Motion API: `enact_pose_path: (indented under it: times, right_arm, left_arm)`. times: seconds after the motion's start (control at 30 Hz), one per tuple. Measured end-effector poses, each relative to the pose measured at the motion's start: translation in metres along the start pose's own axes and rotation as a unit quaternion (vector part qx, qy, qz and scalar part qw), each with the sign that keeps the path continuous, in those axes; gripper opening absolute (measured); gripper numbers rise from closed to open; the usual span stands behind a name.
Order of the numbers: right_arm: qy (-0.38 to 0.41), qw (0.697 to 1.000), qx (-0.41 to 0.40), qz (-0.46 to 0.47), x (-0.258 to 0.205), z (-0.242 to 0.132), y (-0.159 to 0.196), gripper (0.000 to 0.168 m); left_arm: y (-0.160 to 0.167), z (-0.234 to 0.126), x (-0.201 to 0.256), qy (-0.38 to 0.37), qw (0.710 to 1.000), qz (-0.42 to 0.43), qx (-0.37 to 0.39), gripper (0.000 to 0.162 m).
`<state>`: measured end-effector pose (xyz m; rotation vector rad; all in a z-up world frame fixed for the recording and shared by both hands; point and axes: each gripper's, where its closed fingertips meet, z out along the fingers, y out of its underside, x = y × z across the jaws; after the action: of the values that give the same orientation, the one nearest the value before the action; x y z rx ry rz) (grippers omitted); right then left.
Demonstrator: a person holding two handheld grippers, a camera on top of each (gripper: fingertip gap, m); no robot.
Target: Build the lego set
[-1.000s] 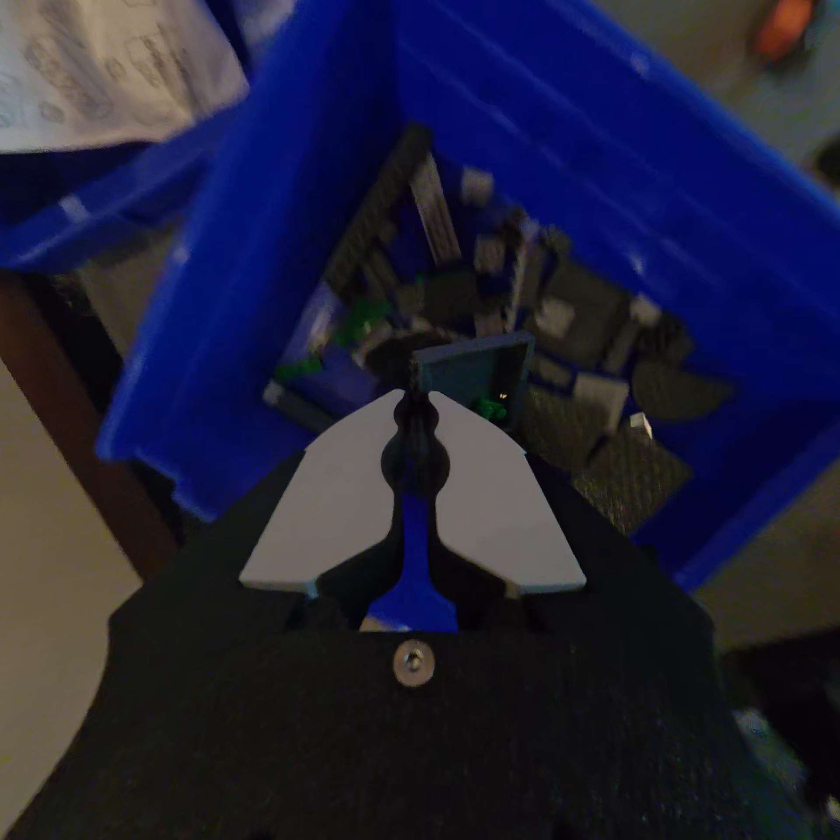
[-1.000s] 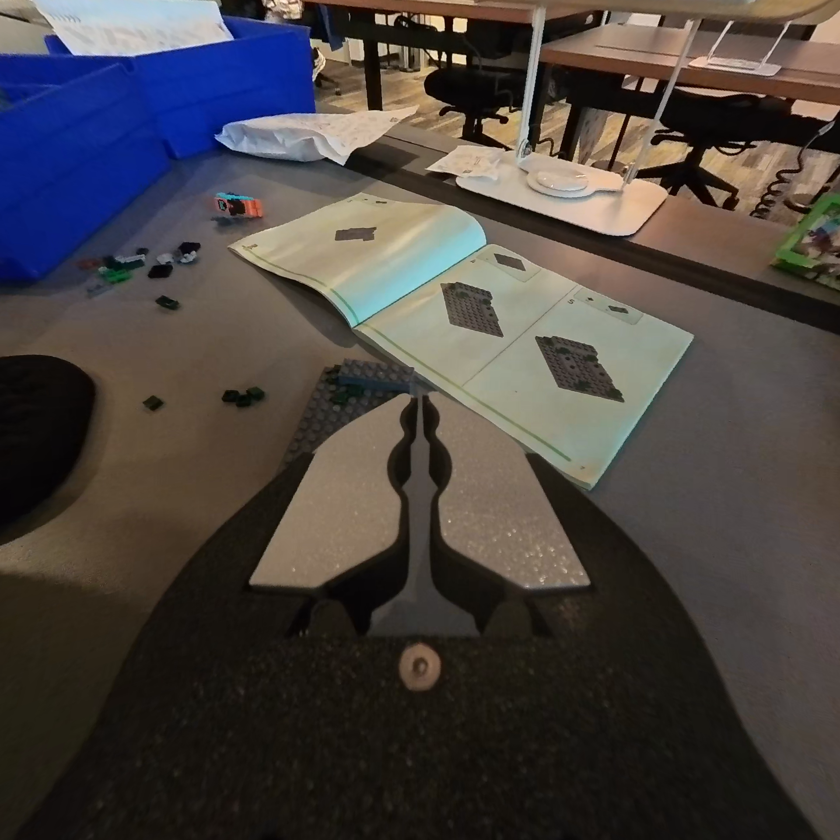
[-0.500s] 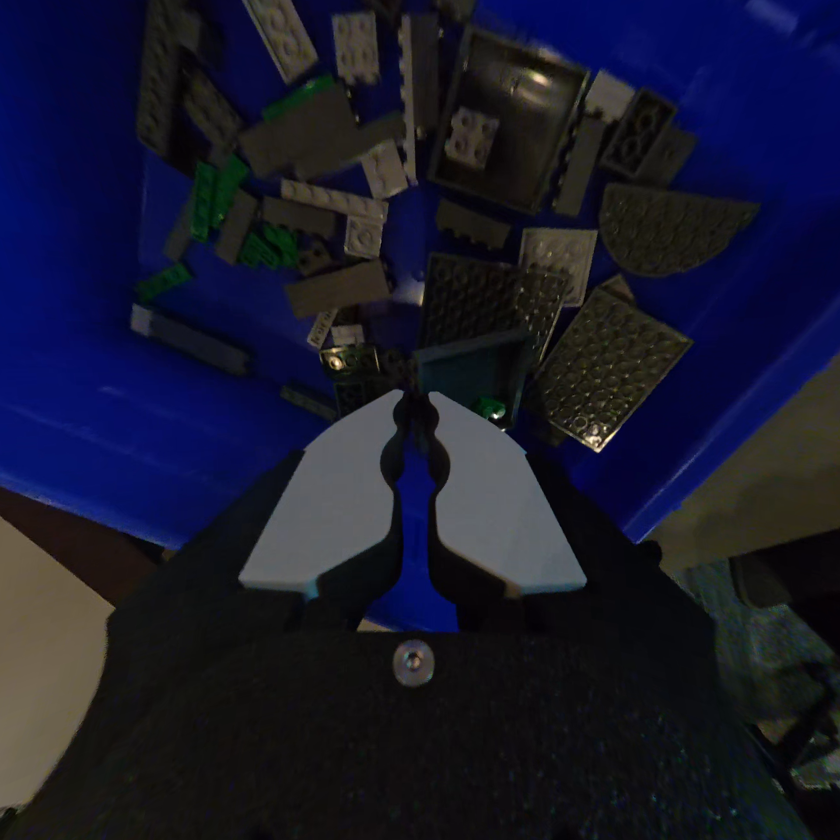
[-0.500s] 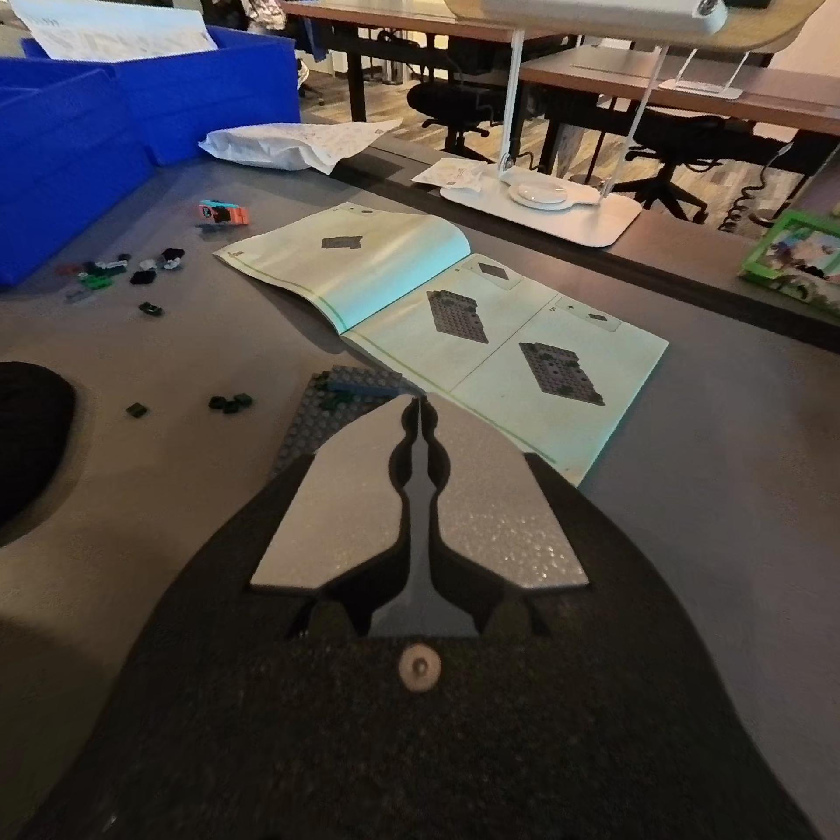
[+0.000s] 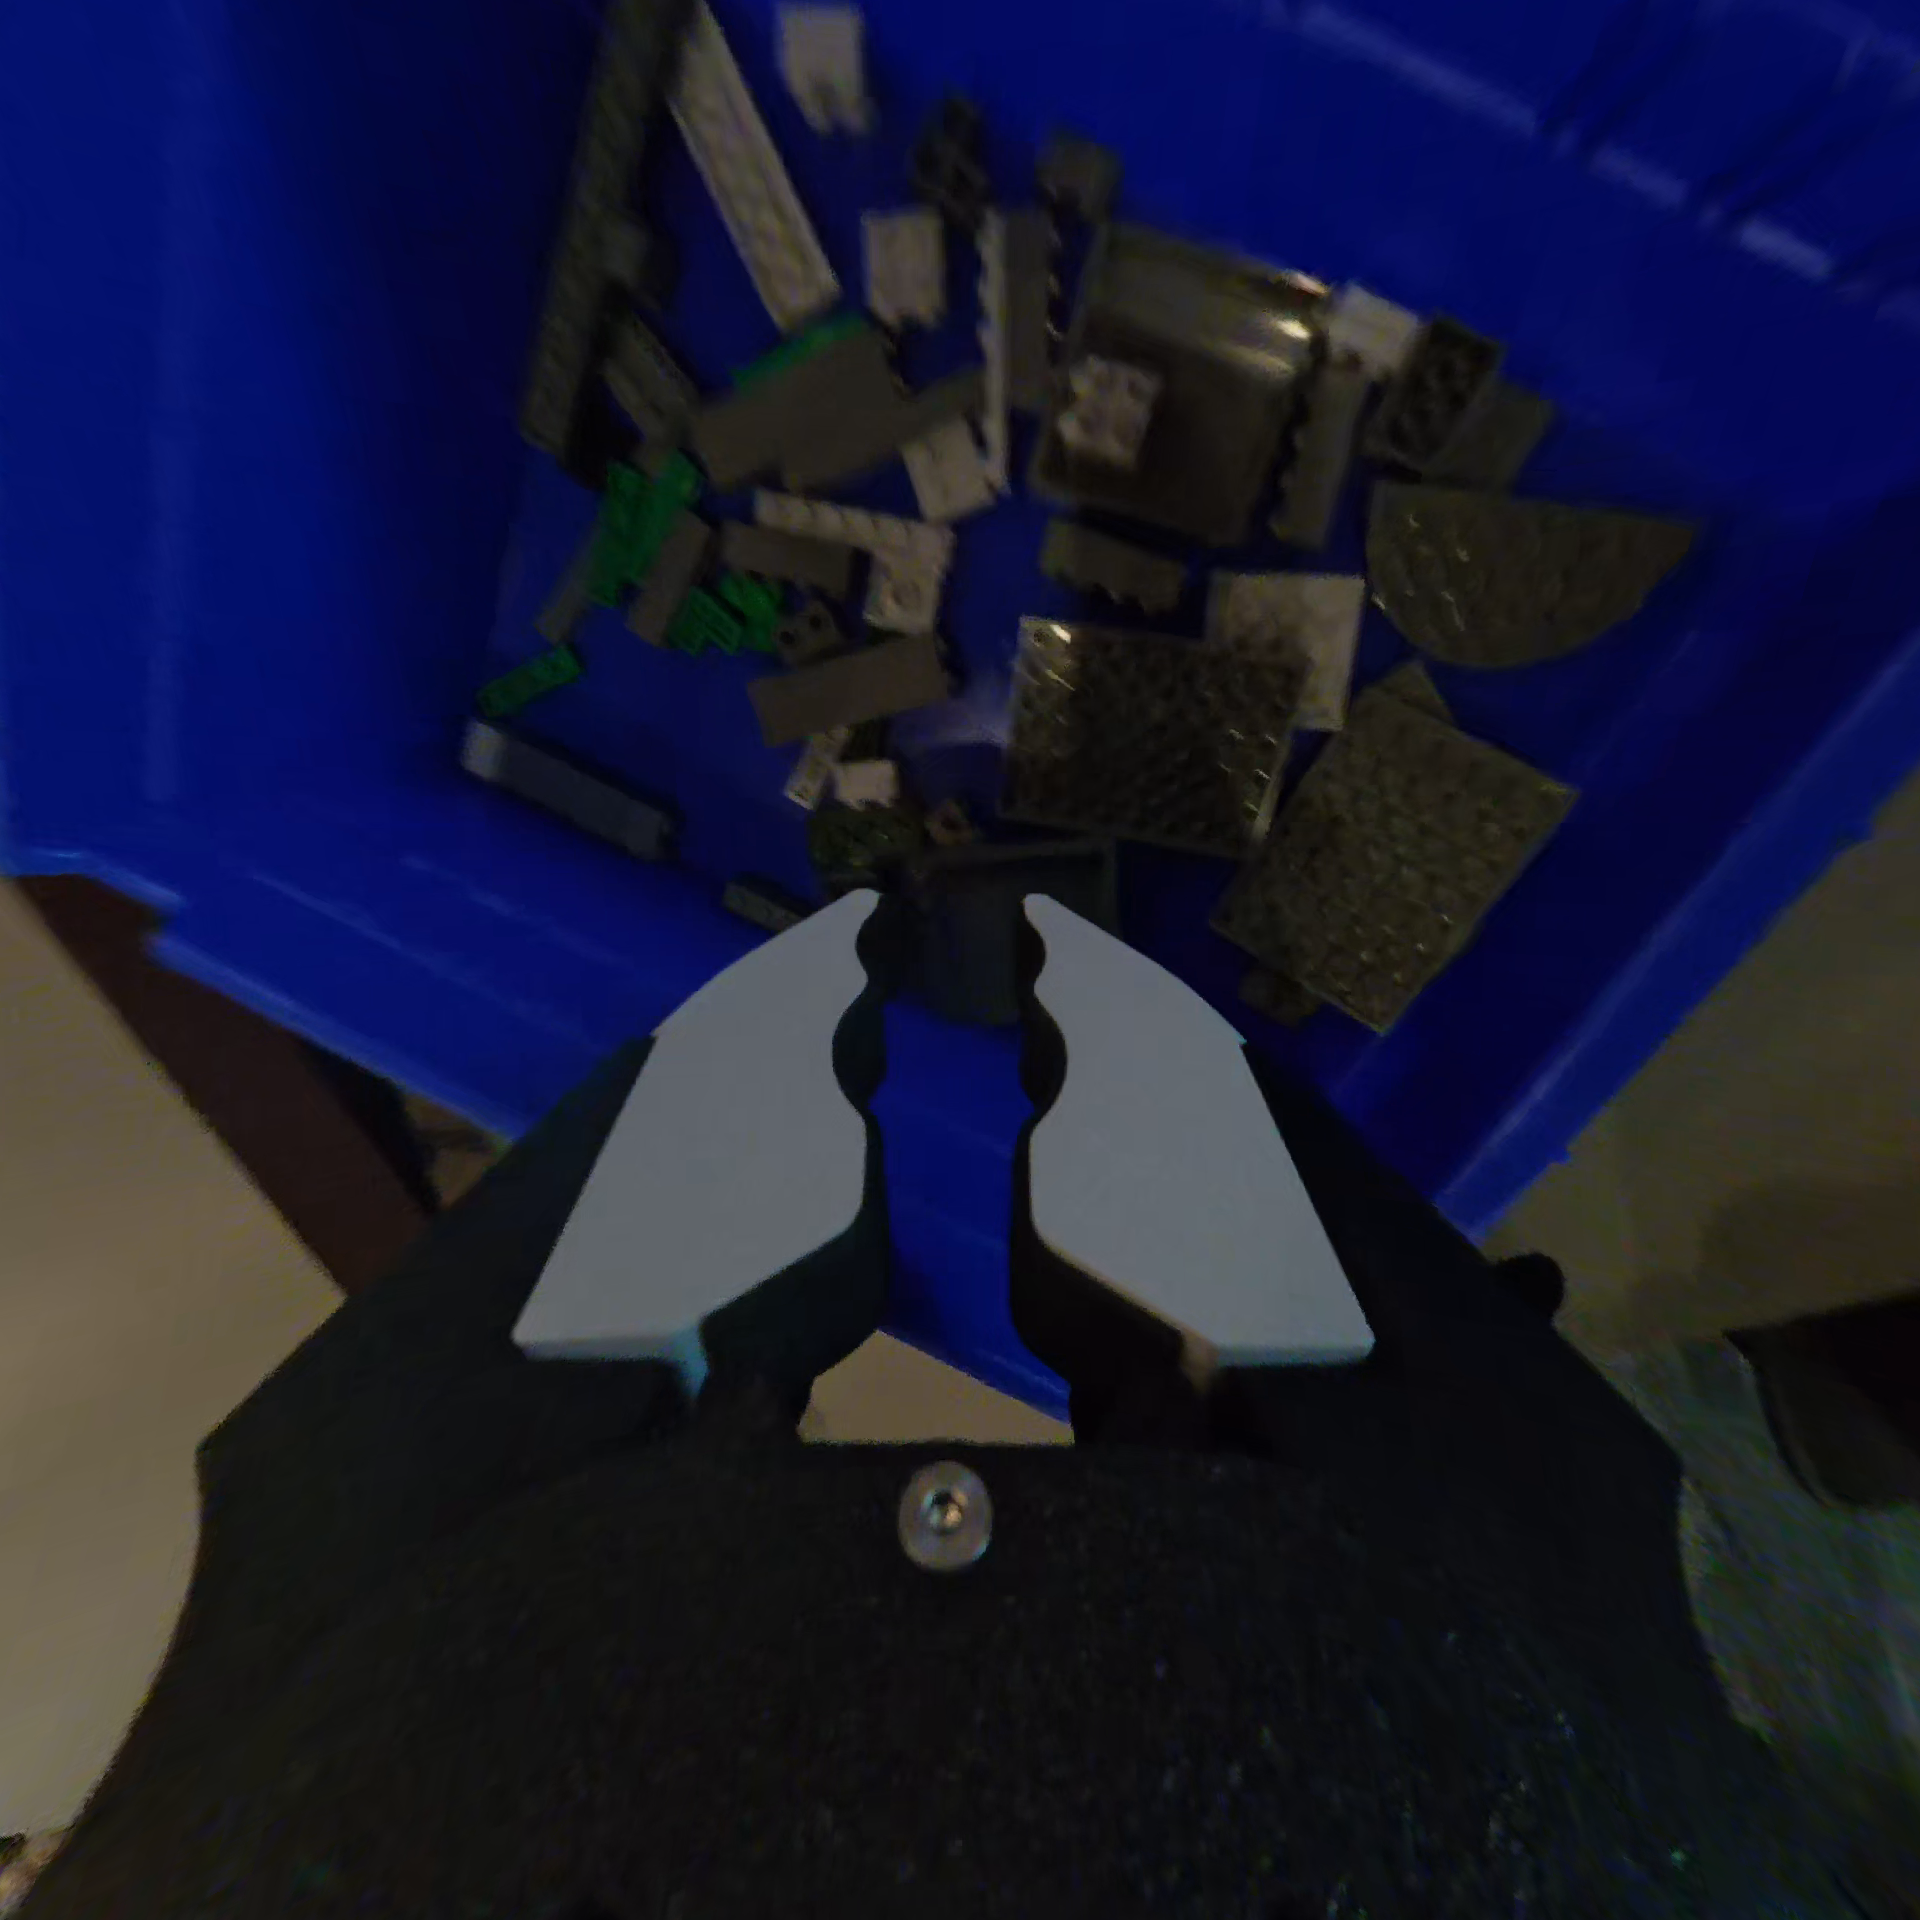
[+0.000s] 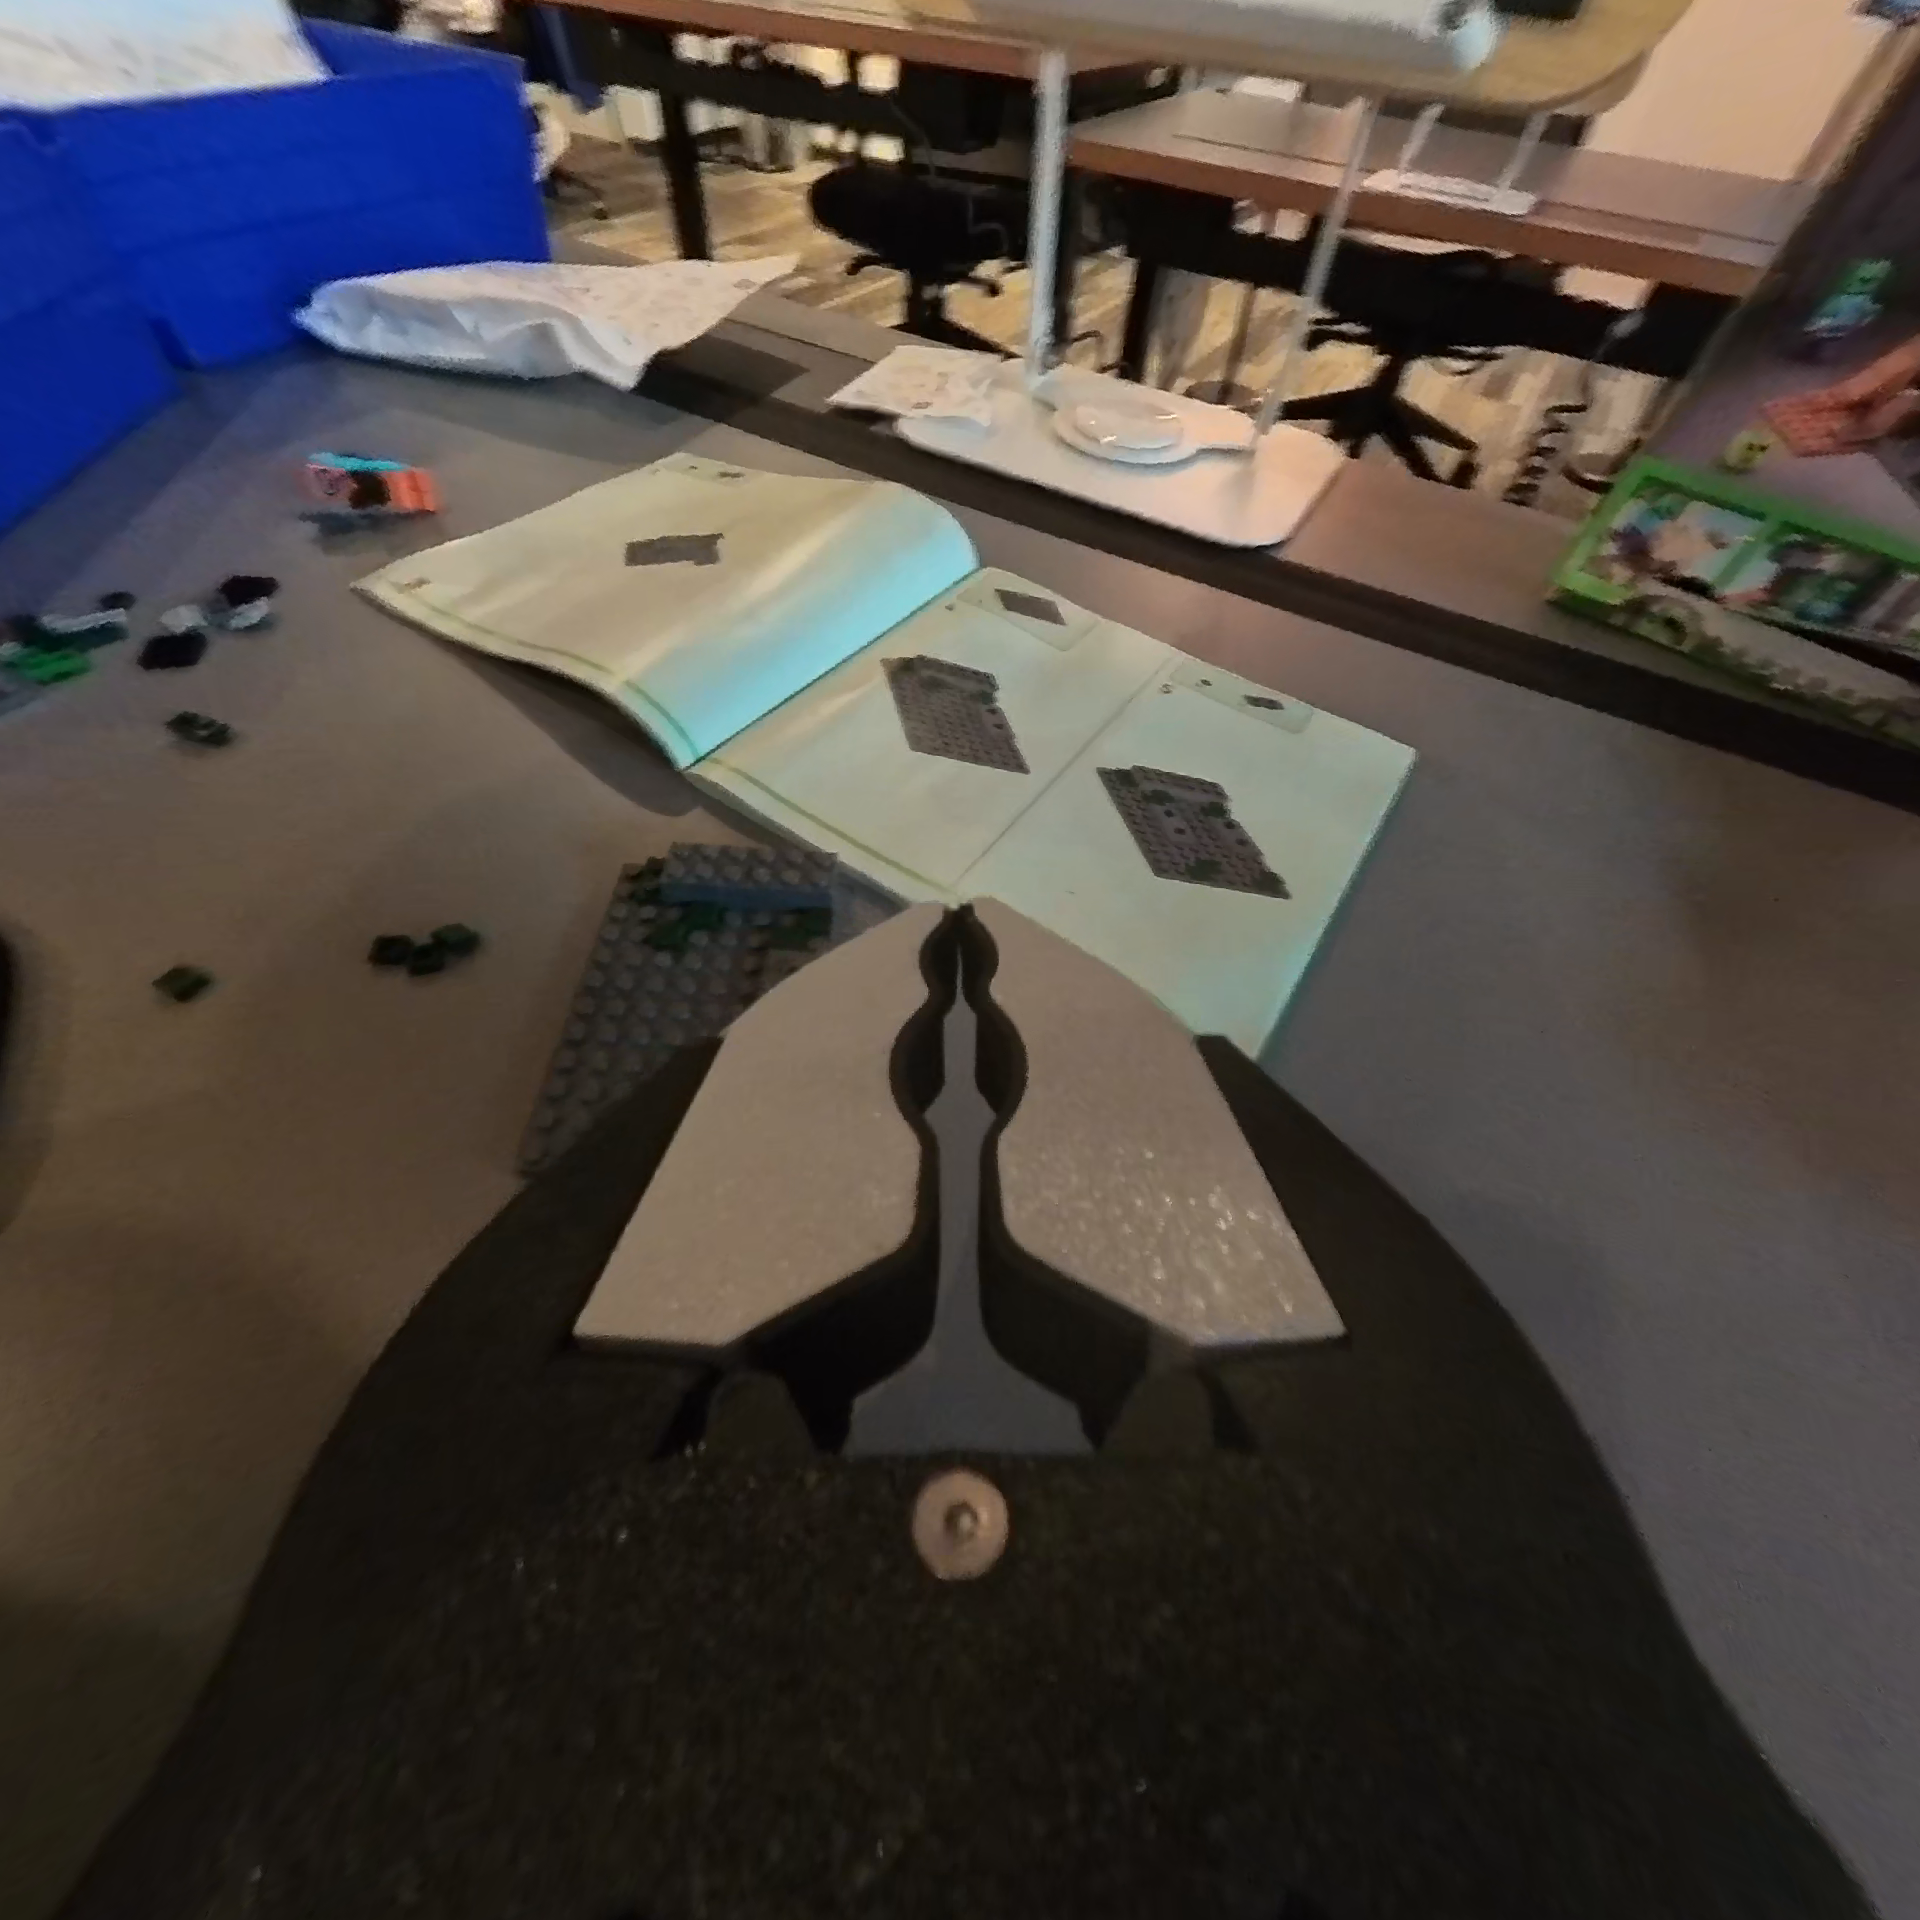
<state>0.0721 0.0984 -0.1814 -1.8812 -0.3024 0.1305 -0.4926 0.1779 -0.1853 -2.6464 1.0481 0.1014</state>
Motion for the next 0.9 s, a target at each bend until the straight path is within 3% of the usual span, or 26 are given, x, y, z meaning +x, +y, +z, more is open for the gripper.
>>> enact_pose_path:
  times: [0.03, 0.33, 0.73, 0.9]
  right_arm:
    - [0.009, 1.000, 0.004, 0.004, 0.003, -0.002, -0.002, 0.000]
    - [0.085, 0.996, 0.030, 0.016, 0.037, -0.023, -0.014, 0.000]
    - [0.084, 0.996, 0.014, 0.004, 0.037, -0.017, -0.006, 0.000]
    - [0.079, 0.997, 0.011, 0.004, 0.036, -0.015, -0.004, 0.000]
  left_arm:
    - [-0.003, 0.000, -0.004, -0.009, 1.000, 0.002, 0.007, 0.022]
    - [-0.037, 0.017, -0.028, -0.041, 0.998, 0.029, 0.041, 0.018]
    - [-0.034, 0.077, -0.032, 0.040, 0.998, 0.022, -0.048, 0.034]
    - [-0.019, 0.080, -0.030, 0.041, 0.994, 0.045, -0.094, 0.020]
